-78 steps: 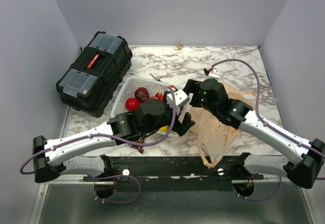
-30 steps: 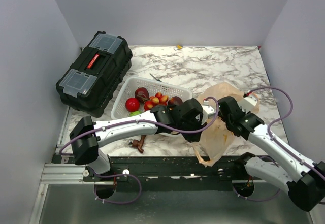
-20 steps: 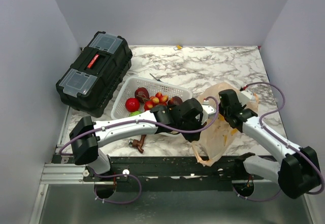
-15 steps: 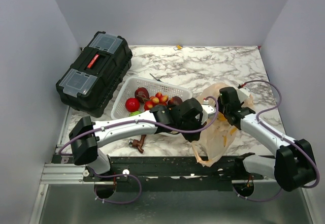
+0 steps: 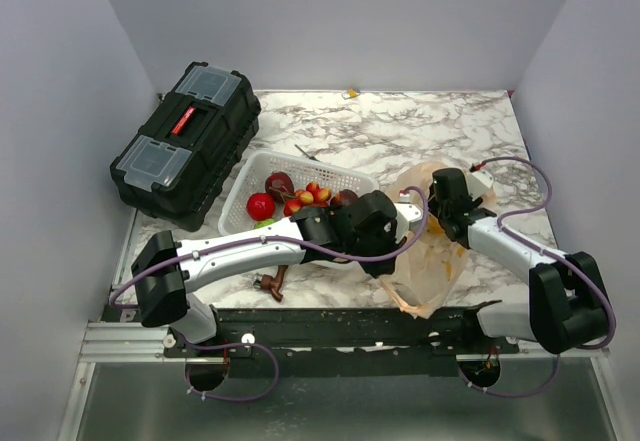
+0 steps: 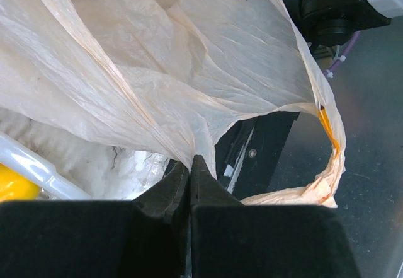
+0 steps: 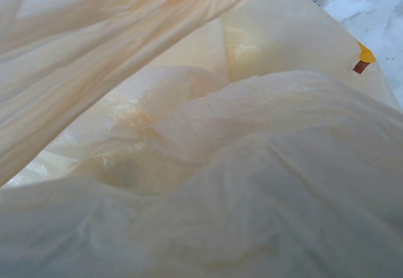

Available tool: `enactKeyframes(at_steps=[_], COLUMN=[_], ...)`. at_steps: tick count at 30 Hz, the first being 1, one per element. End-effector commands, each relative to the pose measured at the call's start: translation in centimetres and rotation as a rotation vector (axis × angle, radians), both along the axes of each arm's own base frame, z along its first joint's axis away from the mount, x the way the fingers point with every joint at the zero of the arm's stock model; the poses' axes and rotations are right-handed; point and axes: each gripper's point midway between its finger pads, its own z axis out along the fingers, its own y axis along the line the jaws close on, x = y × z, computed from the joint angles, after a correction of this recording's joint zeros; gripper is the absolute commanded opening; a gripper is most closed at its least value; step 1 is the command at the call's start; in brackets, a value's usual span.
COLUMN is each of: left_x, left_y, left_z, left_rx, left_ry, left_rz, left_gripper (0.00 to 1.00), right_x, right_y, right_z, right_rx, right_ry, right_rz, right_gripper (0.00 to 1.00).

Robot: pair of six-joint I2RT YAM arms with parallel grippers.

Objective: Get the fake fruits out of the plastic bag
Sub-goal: Take out the fake fruit from the plastic bag.

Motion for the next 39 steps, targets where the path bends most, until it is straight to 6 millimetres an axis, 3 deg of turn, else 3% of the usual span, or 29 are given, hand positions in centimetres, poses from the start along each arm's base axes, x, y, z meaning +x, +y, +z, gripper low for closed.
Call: enactKeyframes(at_steps=[1,10,17,28,35,39], left_x=[-0.2,-0.6,-1.0,-2.1,-2.1,-2.1], left_y=[-0.2,-0.3,-0.4,-0.7,-0.8,-0.8], left_z=[2.3,2.3,2.2,1.6,1.7,1.5], left_rx=[-0.058,-0.061,-0.060,-0.048,-0.046,-0.042], left_ry=[-0.031,-0.028,-0.025,-0.021,-0.026,-0.023], left_rz=[-0.014,-0.022,-0.033,-0.061,-0.063,-0.064], left_gripper=[0.00,0.00,0.00,0.00,0.00,0.00], right_x=[0.7,1.7,2.5,4.2,5.2,6.0], right_y=[-1.4,-2.6,-3.3,-3.9,-3.8,-2.5], right_z=[0.0,0.1,-1.0,-2.9,-2.9,-1.8], right_rx=[-0.024,0.001,0.036,0.068,0.055,0.062], right_ry=[-0.031,-0.072,-0.083,-0.073,-0.093,-0.144], right_rz=[-0.055,-0.109,-0.162,-0.148,-0.109,-0.004], right_gripper=[0.76,0.92,1.00,1.00,1.00,1.00])
